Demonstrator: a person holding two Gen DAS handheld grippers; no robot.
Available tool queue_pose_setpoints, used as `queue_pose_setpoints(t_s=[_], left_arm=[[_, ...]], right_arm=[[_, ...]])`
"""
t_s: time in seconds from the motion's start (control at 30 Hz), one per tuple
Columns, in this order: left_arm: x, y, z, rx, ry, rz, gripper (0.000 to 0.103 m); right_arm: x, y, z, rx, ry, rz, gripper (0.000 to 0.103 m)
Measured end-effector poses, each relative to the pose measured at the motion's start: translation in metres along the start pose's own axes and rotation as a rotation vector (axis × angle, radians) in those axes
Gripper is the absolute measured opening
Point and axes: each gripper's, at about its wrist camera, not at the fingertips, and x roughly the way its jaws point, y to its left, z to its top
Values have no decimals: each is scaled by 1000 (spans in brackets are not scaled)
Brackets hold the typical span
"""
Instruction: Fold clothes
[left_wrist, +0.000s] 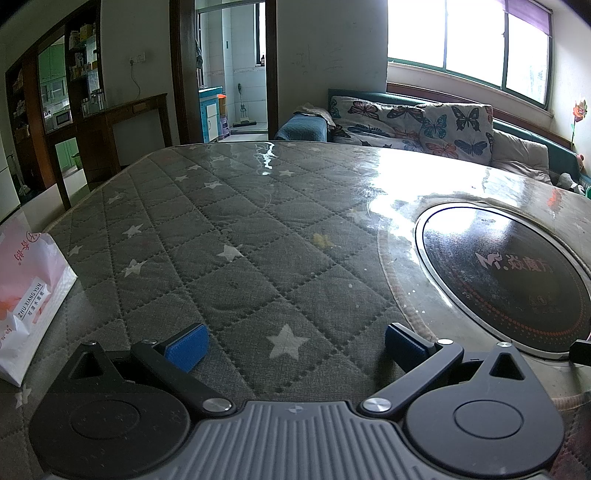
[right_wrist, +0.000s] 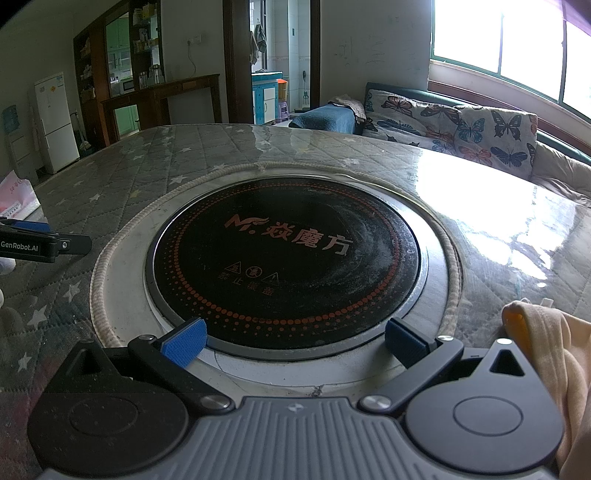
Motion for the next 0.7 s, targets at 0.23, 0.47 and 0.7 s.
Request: queue_pose_setpoints(t_s=[0.23,0.47,0.7], left_arm=[[0,-1,0,2,2,1,103],[-1,0,1,6,6,1,103],[-1,-5,4,-16,33,32,103]], right_arm=[[2,1,0,-9,1,6,103],[3,4,1,-14,4,13,103],[3,4,2,-17,13,16,103]])
